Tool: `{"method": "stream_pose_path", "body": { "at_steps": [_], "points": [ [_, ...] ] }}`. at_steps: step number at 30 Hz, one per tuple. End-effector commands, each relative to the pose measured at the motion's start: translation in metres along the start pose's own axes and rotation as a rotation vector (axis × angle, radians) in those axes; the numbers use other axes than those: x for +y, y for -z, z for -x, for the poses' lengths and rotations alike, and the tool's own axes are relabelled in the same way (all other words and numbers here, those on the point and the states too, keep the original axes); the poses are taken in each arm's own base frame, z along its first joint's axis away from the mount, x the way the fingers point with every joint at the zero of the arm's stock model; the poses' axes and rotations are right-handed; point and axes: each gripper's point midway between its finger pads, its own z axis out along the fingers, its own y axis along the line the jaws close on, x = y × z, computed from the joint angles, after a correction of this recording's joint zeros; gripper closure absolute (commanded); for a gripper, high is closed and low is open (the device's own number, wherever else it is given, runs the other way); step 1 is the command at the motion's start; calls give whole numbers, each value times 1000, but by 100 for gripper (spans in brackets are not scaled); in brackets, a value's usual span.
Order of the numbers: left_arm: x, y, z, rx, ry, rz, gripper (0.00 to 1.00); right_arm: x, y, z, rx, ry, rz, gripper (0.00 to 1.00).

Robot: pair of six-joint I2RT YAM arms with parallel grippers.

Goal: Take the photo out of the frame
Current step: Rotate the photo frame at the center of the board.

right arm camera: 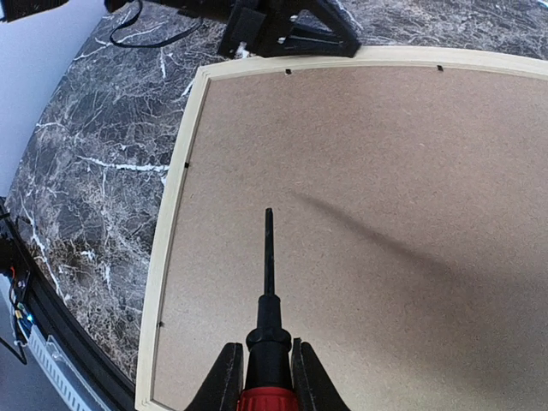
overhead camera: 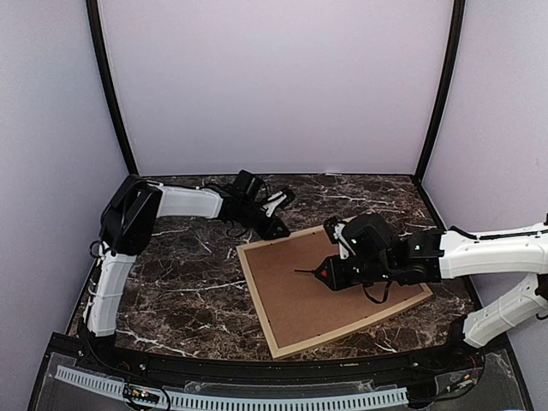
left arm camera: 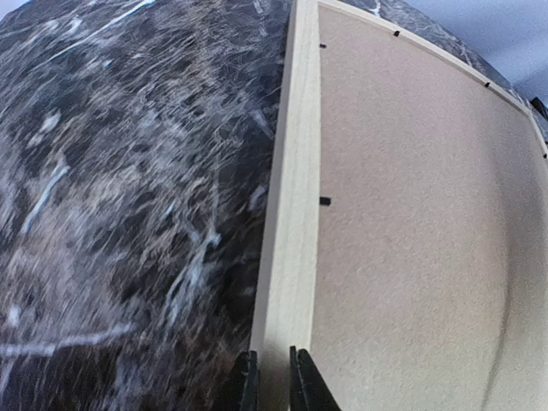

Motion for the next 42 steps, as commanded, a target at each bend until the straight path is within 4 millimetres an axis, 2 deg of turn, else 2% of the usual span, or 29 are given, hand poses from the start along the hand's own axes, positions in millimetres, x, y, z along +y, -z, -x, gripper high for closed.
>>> {"method": "stream_pose_path", "body": {
  "at_steps": [1, 2, 3, 4, 5, 6, 7, 8, 9, 10, 11, 12, 13, 14, 15, 16, 17, 18, 19, 21, 25, 31, 39, 42],
  "points": [
    [41, 35, -70, 123, 212, 179, 94, 9, 5, 23, -59, -13, 6, 100],
    [39, 42, -78, 122, 236, 189, 94, 9, 4, 24, -62, -15, 6, 100],
    [41, 52, -76, 103, 257, 209, 94, 10, 4, 25, -64, -16, 8, 100],
    [39, 54, -89, 114, 278, 215, 94, 11, 3, 25, -64, -15, 10, 100],
    [40, 62, -89, 103, 292, 236, 94, 11, 2, 26, -66, -15, 11, 100],
    [38, 64, -104, 122, 317, 253, 94, 12, 1, 26, -65, -16, 14, 100],
    [37, 70, -104, 111, 342, 267, 94, 12, 1, 26, -65, -15, 13, 100],
    [36, 71, -120, 131, 362, 287, 94, 13, 0, 26, -65, -15, 15, 100],
    [34, 77, -120, 119, 390, 301, 94, 13, 0, 26, -65, -16, 15, 100],
    [32, 78, -138, 139, 413, 318, 93, 12, -1, 25, -64, -16, 11, 100],
    [30, 84, -138, 124, 446, 332, 93, 11, -1, 25, -64, -17, 9, 100],
    [28, 85, -155, 136, 470, 348, 93, 10, -1, 24, -63, -19, 6, 100],
    [25, 90, -156, 118, 508, 358, 93, 9, -1, 25, -65, -20, -1, 100],
    [21, 92, -170, 125, 533, 366, 93, 8, -1, 25, -67, -20, -6, 100],
    [18, 98, -170, 106, 569, 373, 93, 7, -1, 25, -67, -18, -10, 100],
    [14, 100, -185, 114, 594, 380, 93, 7, -2, 25, -65, -17, -14, 100],
    [11, 106, -185, 94, 628, 387, 93, 7, -2, 25, -66, -15, -17, 100],
    [7, 109, -199, 106, 651, 399, 93, 7, -3, 25, -65, -14, -19, 100],
    [5, 114, -198, 89, 679, 406, 93, 6, -3, 26, -65, -14, -21, 100],
    [-2, 121, -219, 108, 730, 427, 93, 7, -5, 26, -66, -14, -20, 100],
    [-7, 133, -239, 123, 808, 479, 93, 10, -10, 26, -61, -13, -13, 100],
    [-14, 149, -262, 111, 943, 545, 93, 11, -14, 27, -57, -13, -17, 100],
    [-25, 162, -265, 67, 1037, 635, 92, 12, -15, 28, -59, -19, -16, 100],
    [-20, 169, -261, 57, 1036, 688, 91, 12, -14, 29, -61, -25, -12, 100]
  ]
}}
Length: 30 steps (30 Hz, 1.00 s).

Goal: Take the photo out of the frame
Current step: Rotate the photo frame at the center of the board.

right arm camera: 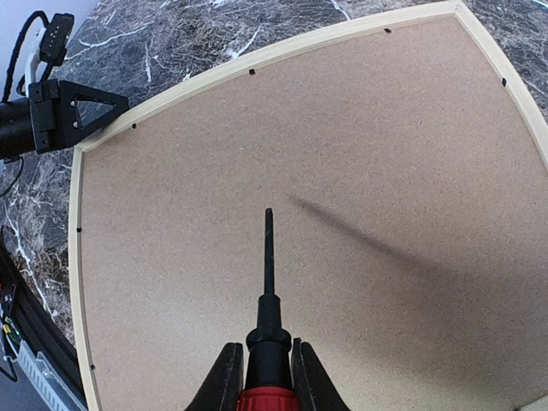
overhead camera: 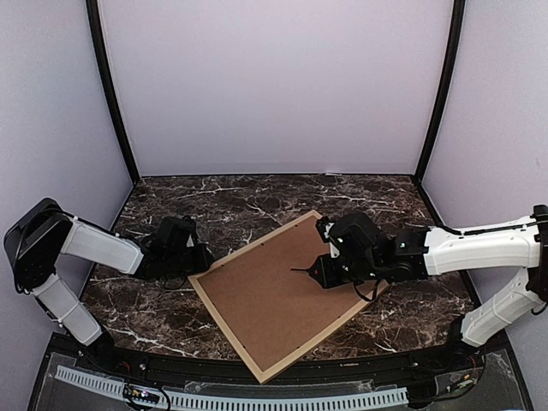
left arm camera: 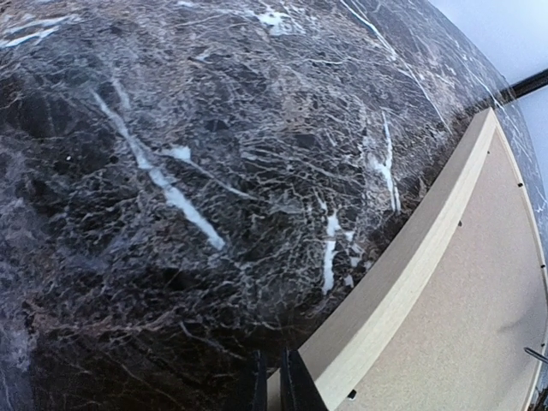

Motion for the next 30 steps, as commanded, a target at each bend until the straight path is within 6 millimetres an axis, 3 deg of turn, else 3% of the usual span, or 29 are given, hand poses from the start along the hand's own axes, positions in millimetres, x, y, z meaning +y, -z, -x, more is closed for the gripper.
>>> {"method": "stream_pose_path", "body": {
  "at_steps": [1, 9, 15, 18, 23, 30],
  "points": [
    [68, 14, -59, 179, 23, 304, 91, 10, 6, 21, -67, -32, 30, 100],
    [72, 19, -32, 135, 32, 375, 91, 0, 21, 16, -88, -57, 29, 100],
    [63, 22, -33, 144, 34, 325, 91, -5, 31, 13, -106, -80, 40, 100],
    [37, 28, -26, 104, -76, 211, 85, -9, 34, 11, -112, -86, 37, 100],
    [11, 52, 0, 31, -222, 138, 56, -10, 36, 11, -118, -84, 37, 100],
    [-58, 64, 27, 36, -502, -90, 42, -11, 41, 10, -132, -94, 49, 100]
  ]
}}
